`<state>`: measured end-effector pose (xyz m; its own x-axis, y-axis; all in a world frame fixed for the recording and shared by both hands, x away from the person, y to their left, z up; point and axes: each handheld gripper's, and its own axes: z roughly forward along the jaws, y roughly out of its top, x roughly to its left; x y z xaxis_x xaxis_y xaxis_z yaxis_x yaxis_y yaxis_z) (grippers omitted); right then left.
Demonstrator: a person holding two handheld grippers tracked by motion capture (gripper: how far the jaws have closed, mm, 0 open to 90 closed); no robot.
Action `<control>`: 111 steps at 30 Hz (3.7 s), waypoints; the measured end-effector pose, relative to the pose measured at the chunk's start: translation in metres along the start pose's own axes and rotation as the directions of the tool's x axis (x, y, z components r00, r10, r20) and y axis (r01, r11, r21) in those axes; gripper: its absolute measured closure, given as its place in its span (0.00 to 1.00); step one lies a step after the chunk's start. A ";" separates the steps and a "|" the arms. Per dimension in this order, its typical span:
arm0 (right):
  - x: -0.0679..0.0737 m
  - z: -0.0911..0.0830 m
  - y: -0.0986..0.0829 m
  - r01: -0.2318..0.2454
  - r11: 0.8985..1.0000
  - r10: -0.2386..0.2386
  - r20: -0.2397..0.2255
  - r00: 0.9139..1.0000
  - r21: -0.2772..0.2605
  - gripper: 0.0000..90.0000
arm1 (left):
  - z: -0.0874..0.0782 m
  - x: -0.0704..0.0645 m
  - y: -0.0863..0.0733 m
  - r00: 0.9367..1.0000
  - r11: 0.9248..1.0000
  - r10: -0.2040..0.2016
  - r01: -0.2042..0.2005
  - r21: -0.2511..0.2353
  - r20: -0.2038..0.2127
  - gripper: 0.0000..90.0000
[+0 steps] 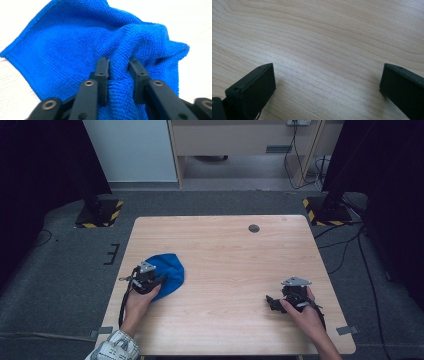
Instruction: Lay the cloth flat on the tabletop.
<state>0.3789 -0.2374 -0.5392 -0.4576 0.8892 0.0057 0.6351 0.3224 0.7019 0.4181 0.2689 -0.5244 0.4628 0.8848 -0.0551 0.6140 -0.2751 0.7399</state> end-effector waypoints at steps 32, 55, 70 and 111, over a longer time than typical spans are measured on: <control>0.000 0.000 0.000 0.002 1.000 -0.002 0.000 1.000 -0.001 0.01 | 0.011 -0.095 0.054 0.960 0.971 0.226 -0.209 -0.119 0.164 0.89; 0.021 -0.021 0.040 0.120 0.983 -0.132 -0.080 0.988 -0.141 0.44 | 0.022 -0.162 0.067 0.882 0.941 0.335 -0.293 -0.172 0.332 0.29; 0.052 0.024 0.096 0.196 0.966 -0.228 -0.197 0.954 -0.166 0.75 | -0.002 -0.125 0.034 0.947 0.976 0.202 -0.174 -0.128 0.250 0.31; 0.084 0.041 0.089 0.259 0.957 -0.286 -0.281 0.916 -0.130 0.96 | 0.021 -0.119 0.017 0.938 0.966 0.247 -0.259 0.016 0.245 0.95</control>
<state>0.4225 -0.1209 -0.5052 -0.7761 0.6306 0.0046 0.4081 0.4967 0.7660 0.3867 0.1510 -0.5195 0.7422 0.6694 -0.0326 0.4835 -0.5011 0.7177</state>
